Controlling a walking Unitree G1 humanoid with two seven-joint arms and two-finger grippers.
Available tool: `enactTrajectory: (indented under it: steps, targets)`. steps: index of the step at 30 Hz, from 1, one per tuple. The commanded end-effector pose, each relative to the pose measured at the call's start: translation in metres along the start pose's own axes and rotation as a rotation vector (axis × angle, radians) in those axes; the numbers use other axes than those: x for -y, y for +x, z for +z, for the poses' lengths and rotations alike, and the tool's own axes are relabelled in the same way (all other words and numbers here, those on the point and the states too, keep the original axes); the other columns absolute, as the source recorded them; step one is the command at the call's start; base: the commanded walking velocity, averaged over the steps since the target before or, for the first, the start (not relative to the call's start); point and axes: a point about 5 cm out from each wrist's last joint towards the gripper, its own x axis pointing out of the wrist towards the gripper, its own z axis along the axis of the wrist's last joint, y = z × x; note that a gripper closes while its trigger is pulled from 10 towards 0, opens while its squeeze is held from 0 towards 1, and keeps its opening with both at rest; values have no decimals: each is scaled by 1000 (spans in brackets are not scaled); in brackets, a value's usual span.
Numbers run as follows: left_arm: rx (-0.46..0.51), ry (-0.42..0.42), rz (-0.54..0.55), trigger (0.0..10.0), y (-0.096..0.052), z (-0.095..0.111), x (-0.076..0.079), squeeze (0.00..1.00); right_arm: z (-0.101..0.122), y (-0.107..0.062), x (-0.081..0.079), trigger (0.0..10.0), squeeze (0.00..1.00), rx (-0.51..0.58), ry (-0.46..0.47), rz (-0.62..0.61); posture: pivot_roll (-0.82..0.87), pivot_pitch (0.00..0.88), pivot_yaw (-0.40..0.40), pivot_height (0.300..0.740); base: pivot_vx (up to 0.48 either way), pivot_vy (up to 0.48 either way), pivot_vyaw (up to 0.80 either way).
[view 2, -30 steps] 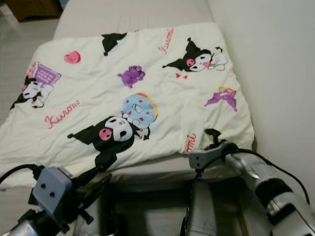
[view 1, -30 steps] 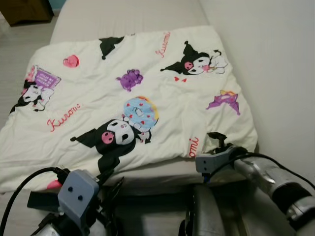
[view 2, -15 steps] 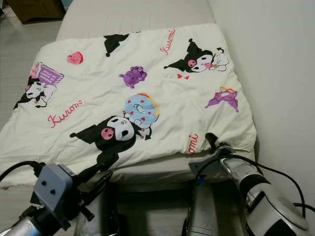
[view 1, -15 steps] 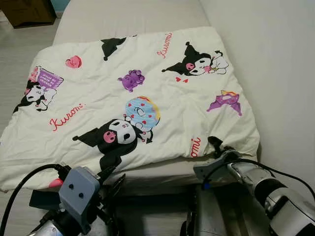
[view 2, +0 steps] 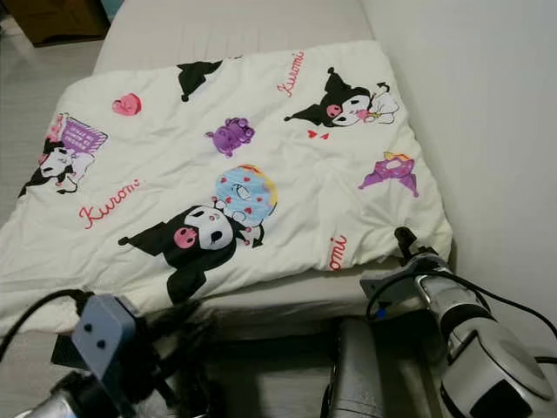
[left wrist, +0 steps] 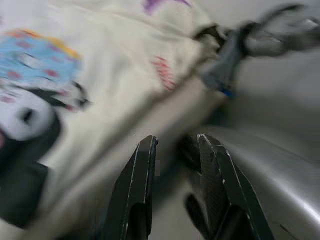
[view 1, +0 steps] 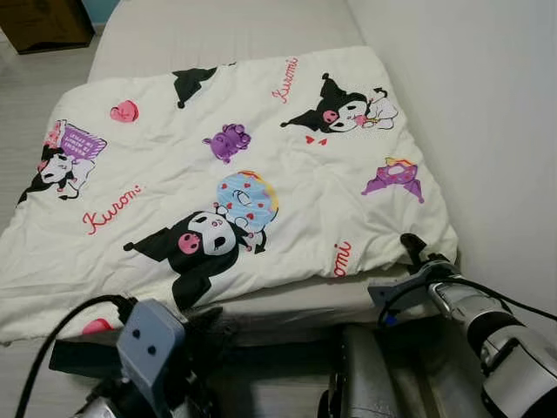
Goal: Clean up the room
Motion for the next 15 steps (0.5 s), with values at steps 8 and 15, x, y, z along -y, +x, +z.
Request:
enactTrajectory:
  steps: [8, 15]
  targets:
    - [-34, 17, 11, 10000, -6, -2, -4, 0, 9, -2, -11, 0, 0, 24, 51, 24, 89, 330, 34, 576, 0, 0, 0]
    - [-38, 40, 41, 10000, -7, -1, -10, 0, 3, 0, -4, 0, 0, 3, 62, 14, 88, 330, 36, 576, 0, 0, 0]
